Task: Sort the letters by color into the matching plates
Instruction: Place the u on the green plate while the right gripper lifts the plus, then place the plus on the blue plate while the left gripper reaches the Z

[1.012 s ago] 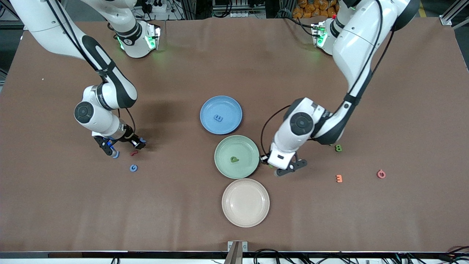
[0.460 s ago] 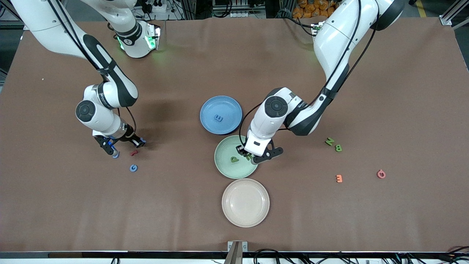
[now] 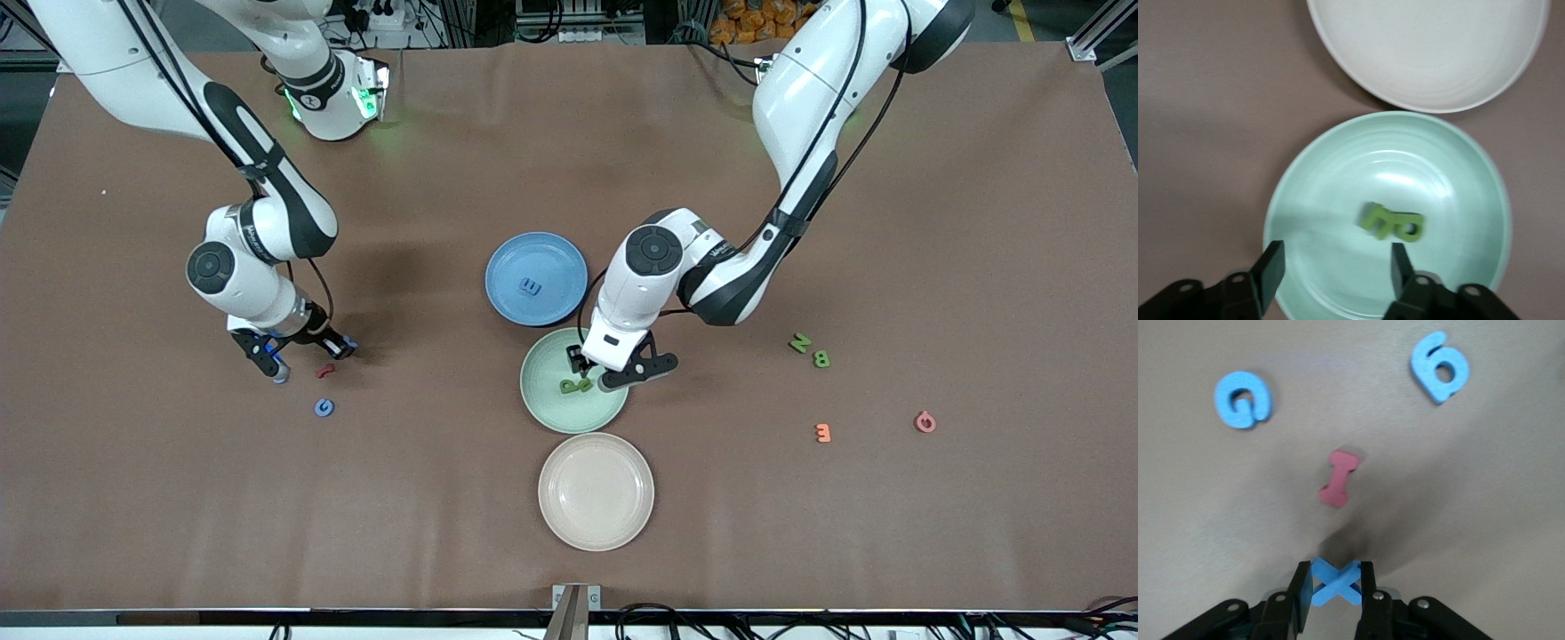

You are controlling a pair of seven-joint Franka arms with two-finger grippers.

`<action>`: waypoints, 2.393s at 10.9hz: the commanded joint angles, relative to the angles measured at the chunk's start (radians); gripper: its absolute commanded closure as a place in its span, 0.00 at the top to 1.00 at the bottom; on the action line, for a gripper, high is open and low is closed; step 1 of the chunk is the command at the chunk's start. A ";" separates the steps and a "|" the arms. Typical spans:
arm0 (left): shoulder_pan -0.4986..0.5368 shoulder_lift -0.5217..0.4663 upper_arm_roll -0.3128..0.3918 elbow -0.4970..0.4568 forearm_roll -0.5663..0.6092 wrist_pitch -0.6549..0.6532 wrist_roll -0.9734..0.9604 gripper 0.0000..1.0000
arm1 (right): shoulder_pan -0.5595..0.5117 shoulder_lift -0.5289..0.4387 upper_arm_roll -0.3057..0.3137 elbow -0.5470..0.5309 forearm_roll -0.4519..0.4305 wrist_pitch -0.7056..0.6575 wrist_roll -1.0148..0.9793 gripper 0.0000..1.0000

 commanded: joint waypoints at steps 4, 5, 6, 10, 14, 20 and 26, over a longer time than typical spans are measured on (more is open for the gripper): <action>0.131 -0.033 0.015 -0.009 0.035 -0.255 0.172 1.00 | -0.002 -0.026 0.170 0.141 -0.001 -0.157 0.241 0.00; 0.169 -0.050 0.014 -0.038 0.035 -0.257 0.200 1.00 | 0.002 -0.024 0.199 0.148 -0.001 -0.157 0.290 0.00; 0.223 -0.090 0.012 -0.091 0.035 -0.257 0.262 1.00 | 0.013 -0.021 0.219 0.153 -0.001 -0.157 0.330 0.00; 0.517 -0.253 -0.102 -0.334 0.025 -0.231 0.415 1.00 | 0.125 -0.011 0.252 0.188 -0.004 -0.156 0.512 0.00; 0.714 -0.297 -0.218 -0.481 0.037 -0.171 0.383 1.00 | 0.306 0.023 0.243 0.223 -0.015 -0.142 0.700 0.00; 0.763 -0.314 -0.215 -0.632 0.139 0.016 -0.095 1.00 | 0.432 0.042 0.244 0.211 -0.015 -0.153 0.763 0.24; 0.771 -0.280 -0.220 -0.647 0.273 0.054 -0.331 1.00 | 0.380 -0.001 0.247 0.225 -0.072 -0.248 0.749 0.57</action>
